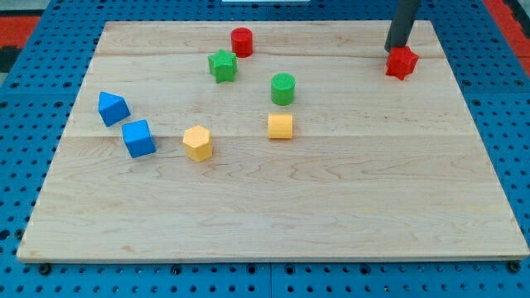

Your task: Push the red and green stars into the red circle

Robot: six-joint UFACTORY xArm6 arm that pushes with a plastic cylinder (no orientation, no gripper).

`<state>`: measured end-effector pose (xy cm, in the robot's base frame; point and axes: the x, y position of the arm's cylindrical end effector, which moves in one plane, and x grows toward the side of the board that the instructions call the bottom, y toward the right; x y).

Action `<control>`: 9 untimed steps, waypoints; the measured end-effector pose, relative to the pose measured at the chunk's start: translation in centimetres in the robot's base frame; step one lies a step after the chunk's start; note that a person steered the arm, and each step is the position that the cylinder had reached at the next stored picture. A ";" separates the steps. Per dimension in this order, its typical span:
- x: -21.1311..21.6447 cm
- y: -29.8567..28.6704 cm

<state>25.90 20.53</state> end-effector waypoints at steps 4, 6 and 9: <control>3.0 -1.3; -1.2 3.7; -1.2 -16.0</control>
<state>24.70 4.57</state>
